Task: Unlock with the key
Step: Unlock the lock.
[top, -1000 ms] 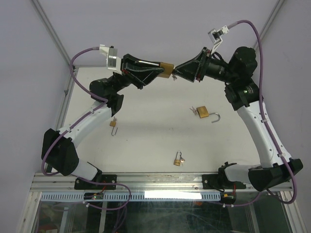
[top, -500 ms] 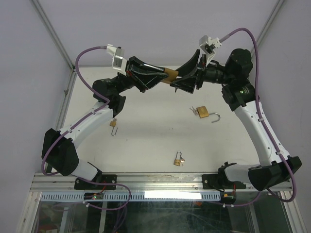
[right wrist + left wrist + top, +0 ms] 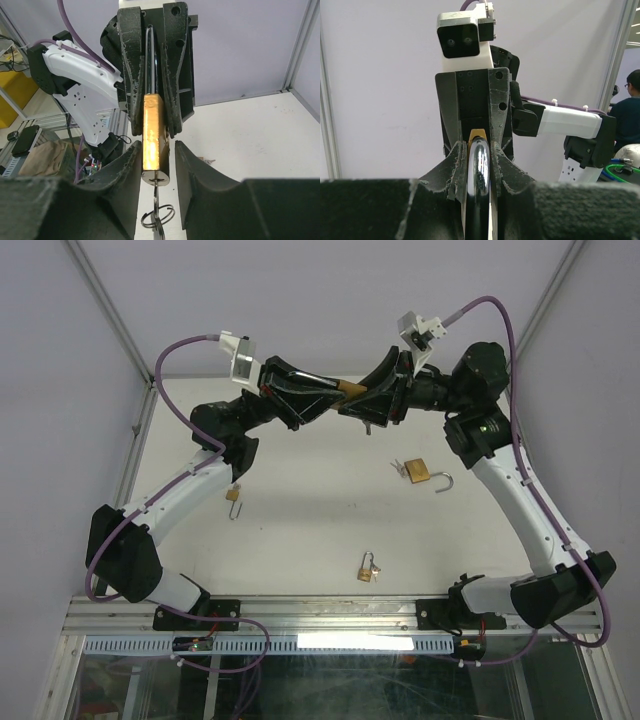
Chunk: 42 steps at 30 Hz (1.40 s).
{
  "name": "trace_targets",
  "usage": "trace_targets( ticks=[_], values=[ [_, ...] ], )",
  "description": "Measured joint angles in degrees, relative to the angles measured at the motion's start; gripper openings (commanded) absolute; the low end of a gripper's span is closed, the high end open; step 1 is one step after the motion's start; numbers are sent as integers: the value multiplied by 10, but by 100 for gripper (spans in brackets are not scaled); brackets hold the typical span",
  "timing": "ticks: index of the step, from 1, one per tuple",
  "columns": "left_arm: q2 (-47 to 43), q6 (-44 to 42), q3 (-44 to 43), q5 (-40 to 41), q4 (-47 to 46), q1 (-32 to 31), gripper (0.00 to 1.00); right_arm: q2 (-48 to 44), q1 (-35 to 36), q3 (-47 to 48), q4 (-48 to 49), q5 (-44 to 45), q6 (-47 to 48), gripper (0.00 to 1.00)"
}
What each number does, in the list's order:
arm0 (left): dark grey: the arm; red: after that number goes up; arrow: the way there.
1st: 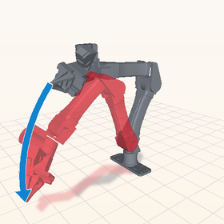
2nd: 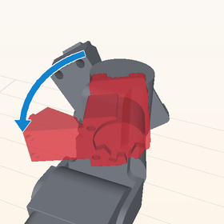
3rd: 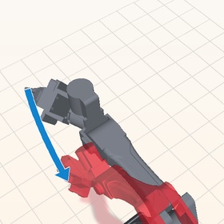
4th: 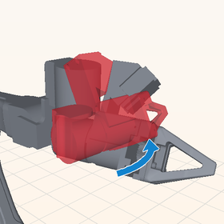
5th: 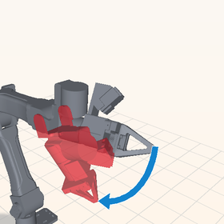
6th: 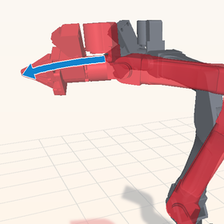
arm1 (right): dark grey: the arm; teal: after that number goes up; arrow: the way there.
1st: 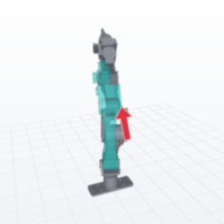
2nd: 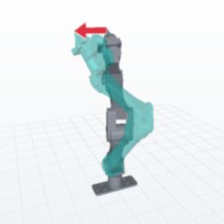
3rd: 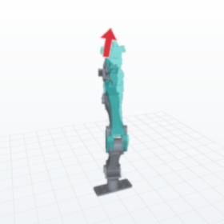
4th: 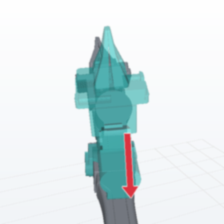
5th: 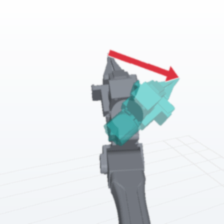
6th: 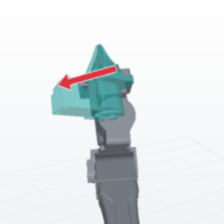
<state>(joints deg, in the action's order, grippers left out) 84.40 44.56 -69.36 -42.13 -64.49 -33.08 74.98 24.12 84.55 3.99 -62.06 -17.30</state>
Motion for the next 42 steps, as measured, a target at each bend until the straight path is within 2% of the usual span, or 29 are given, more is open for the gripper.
trace_targets(
  ticks=[3, 6, 7, 13, 14, 15, 16, 28, 30, 38, 40, 42],
  values=[
    [0, 0, 0, 0, 0, 0, 0, 4, 4, 0, -3, 2, 3, 23],
    [0, 0, 0, 0, 5, 1, 0, 6, 8, 3, -11, 2, 12, 4],
    [0, 0, 0, 1, 6, 1, 0, 7, 8, 4, -13, 2, 14, 0],
    [0, 0, 0, 1, 7, 1, 0, 7, 9, 4, -13, 2, 18, 0],
    [0, 0, 0, 1, 7, 1, 3, 7, 9, 4, -12, 2, 17, 0],
    [0, 0, 0, 3, 7, 1, 16, 7, 9, 4, -9, 2, 13, 0],
    [0, 0, 0, 7, 8, 0, 22, 7, 8, 3, -4, 3, 9, 0],
    [-12, -17, 23, 32, 49, -2, 45, -6, -32, -72, 94, 5, -89, 0],
    [-19, -21, 26, 28, 54, 7, 44, -7, -39, -74, 99, 3, -99, 0],
    [-33, -42, 25, -20, 63, 70, 20, -9, -64, -74, 103, -5, -125, 0],
    [-33, -55, 25, -35, 65, 77, 23, -9, -67, -74, 102, -11, -128, 0],
    [-34, -68, 25, -47, 64, 77, 37, -9, -68, -74, 100, -18, -129, 0]
  ],
)
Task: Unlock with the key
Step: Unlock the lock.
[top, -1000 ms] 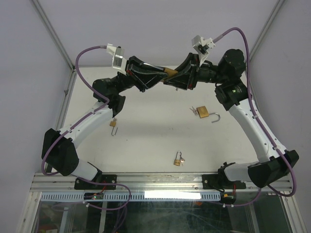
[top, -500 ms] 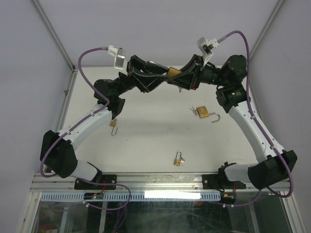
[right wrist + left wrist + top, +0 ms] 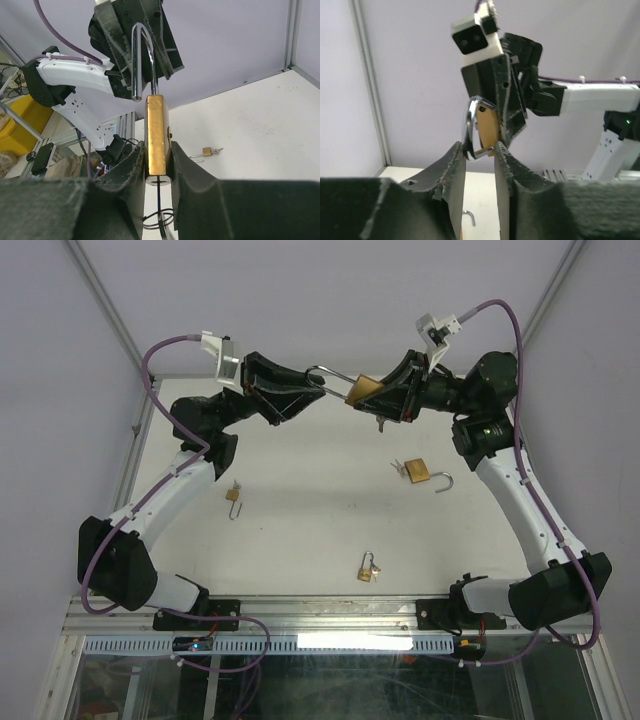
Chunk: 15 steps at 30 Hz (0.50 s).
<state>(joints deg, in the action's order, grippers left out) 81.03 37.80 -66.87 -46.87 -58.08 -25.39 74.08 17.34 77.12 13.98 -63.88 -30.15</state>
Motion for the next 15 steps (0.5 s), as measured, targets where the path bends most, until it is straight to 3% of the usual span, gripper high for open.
trace_targets(
  ticks=[7, 10, 15],
  values=[
    [-2, -27, -10, -49, -2, 4, 25, -1, -2, 0, -19, -15, 2, 0],
    [-2, -27, -23, -67, -3, 7, 27, -1, -2, 0, -30, -25, 3, 0],
    [1, -28, -40, -94, -2, 8, 7, -3, -2, 0, -44, -36, 7, 0]
  ],
)
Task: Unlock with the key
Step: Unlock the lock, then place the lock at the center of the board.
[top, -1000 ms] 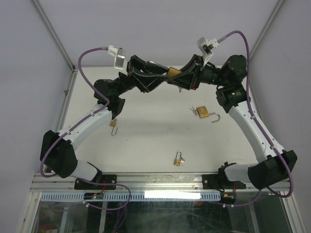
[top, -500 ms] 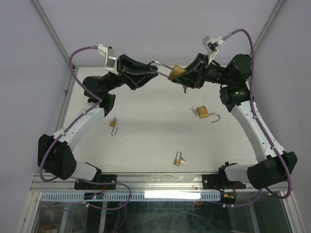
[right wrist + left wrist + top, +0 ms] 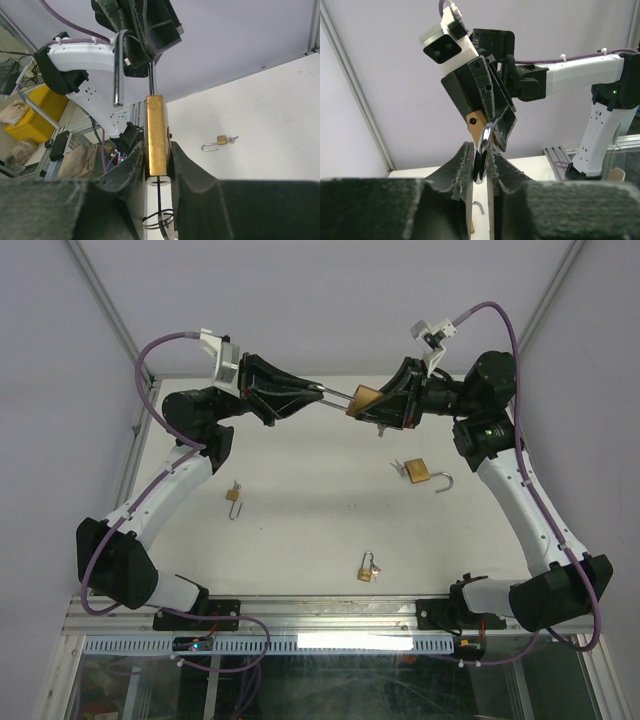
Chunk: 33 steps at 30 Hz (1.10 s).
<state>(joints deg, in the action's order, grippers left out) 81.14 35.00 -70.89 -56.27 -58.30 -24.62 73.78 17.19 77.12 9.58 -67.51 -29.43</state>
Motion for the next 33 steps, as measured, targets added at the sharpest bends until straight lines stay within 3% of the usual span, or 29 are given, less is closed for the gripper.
trace_targets(
  ticks=[1, 6, 9, 10, 12, 13, 19, 26, 29, 33],
  values=[
    [2, -2, -3, -6, 0, 1, 0, -1, 0, 0, -2, -4, 0, 0],
    [3, -30, -6, -45, -11, 3, 0, -3, 0, 0, -11, -12, -1, 0],
    [3, -105, -6, -96, -26, 4, 0, -2, 0, 4, -32, -14, 0, 0],
    [3, -134, -6, -118, -31, 6, 11, -2, 0, 7, -42, -14, 0, 0],
    [3, -188, -6, -155, -36, 9, 44, 1, 0, 16, -70, -13, 8, 0],
    [3, -210, -5, -170, -37, 11, 55, 2, 0, 21, -85, -11, 14, 0],
    [3, -284, 30, -256, -38, 23, 98, 3, -1, 71, -232, 140, 113, 0],
    [-9, -303, 83, -260, 37, 60, 99, 6, -5, 89, -378, 331, 221, 0],
    [-30, -349, 109, -220, 138, 66, 99, 9, -5, 64, -386, 380, 224, 0],
    [-66, -383, 143, -122, 249, 66, 99, 8, -2, -43, -341, 442, 195, 0]
  ],
)
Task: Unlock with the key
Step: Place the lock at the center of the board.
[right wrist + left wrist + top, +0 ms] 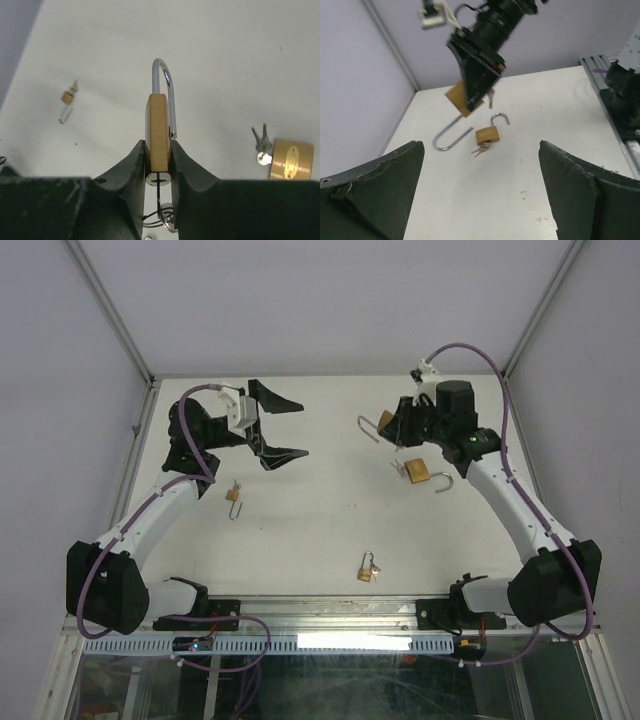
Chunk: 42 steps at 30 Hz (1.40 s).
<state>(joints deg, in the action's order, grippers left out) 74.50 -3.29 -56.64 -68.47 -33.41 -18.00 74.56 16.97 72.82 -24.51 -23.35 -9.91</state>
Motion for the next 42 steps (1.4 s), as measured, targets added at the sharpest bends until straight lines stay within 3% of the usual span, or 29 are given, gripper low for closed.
trace_targets(
  ticks=[4, 11, 16, 24, 29, 36, 38, 39, 42],
  values=[
    [-30, 13, 43, 91, 39, 0, 99, 26, 31, -99, 18, 90, -18, 0],
    [-47, 68, 104, 179, 40, 0, 99, 104, 110, -153, 70, 172, -20, 0],
    [-48, 81, 119, 211, 49, 0, 99, 146, 88, -155, 119, 126, -76, 0],
    [-52, 87, 125, 226, 51, 0, 99, 225, 7, -198, 250, -5, -277, 1],
    [-53, 90, 125, 230, 48, 0, 99, 296, -3, -194, 304, -79, -365, 37],
    [-57, 93, 125, 231, 45, 0, 99, 313, -20, -166, 228, -71, -367, 61],
    [-58, 94, 125, 231, 42, 0, 99, 313, -23, -149, 194, -56, -351, 72],
    [-59, 96, 125, 231, 40, 0, 99, 312, -24, -140, 178, -49, -343, 83],
    [-59, 99, 125, 231, 36, 0, 99, 300, -26, -113, 124, -9, -314, 85]
  ],
)
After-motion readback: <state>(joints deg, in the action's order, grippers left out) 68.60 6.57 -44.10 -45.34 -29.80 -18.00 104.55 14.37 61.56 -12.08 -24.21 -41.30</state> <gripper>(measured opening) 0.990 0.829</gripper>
